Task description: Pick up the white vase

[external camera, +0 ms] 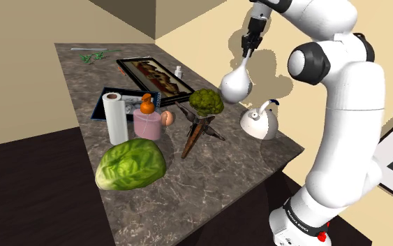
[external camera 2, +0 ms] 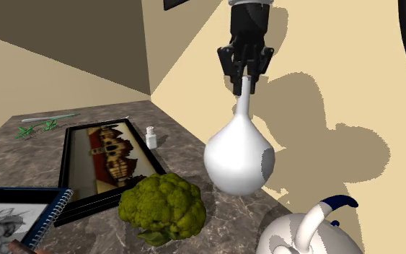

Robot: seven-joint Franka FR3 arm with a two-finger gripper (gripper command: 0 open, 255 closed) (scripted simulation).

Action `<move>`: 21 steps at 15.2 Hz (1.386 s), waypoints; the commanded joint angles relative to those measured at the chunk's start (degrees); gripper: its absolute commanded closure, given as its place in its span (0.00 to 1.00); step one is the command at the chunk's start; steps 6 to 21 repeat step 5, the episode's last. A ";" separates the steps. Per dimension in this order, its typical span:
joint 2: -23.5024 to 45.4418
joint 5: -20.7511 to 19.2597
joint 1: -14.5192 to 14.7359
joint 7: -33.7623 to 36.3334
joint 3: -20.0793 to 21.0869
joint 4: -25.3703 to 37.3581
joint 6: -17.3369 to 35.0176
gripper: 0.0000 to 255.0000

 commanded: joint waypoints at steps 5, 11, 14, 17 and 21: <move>4.62 1.51 -2.54 0.35 0.51 11.37 -6.57 1.00; 4.62 1.51 -2.54 0.35 0.51 11.37 -6.57 1.00; 4.62 1.51 -2.54 0.35 0.51 11.37 -6.57 1.00; 4.62 1.51 -2.54 0.35 0.51 11.37 -6.57 1.00; 4.62 1.51 -2.54 0.35 0.51 11.37 -6.57 1.00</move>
